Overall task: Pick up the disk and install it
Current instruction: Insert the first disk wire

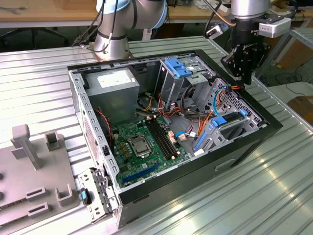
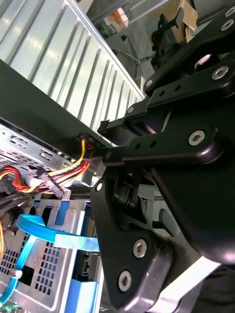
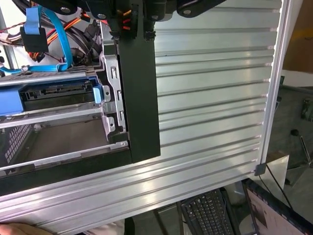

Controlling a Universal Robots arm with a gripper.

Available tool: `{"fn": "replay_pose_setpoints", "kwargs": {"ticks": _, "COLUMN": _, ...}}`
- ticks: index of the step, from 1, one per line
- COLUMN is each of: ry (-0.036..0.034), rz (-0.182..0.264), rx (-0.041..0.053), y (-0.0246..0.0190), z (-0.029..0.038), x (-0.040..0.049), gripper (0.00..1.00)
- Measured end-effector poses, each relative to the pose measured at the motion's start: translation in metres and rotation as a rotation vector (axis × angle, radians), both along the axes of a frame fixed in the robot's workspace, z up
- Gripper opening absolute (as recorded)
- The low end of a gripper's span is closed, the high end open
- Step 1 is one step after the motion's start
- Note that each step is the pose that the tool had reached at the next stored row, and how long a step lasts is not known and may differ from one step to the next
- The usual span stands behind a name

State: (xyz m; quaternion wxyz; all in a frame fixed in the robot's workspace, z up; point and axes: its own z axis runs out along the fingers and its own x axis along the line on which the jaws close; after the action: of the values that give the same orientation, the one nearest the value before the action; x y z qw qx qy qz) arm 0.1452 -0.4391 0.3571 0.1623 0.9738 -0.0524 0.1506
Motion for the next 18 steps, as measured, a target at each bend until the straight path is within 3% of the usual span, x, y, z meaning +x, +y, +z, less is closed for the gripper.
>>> {"fn": "replay_pose_setpoints", "kwargs": {"ticks": 5, "ry": 0.0001, "rz": 0.0, "rx": -0.0035, "y": 0.0128, "z": -0.0044, "x": 0.0002, "gripper": 0.3}}
{"fn": "replay_pose_setpoints", "kwargs": {"ticks": 8, "ry": 0.0002, "rz": -0.001, "rx": -0.0169, "y": 0.0134, "z": -0.0054, "x": 0.0032, "gripper": 0.3}}
{"fn": "replay_pose_setpoints", "kwargs": {"ticks": 10, "ry": 0.0002, "rz": -0.003, "rx": -0.0378, "y": 0.0134, "z": -0.0057, "x": 0.0043, "gripper": 0.3}}
{"fn": "replay_pose_setpoints", "kwargs": {"ticks": 18, "ry": 0.003, "rz": -0.008, "rx": -0.0391, "y": 0.0124, "z": -0.0065, "x": 0.0045, "gripper": 0.3}}
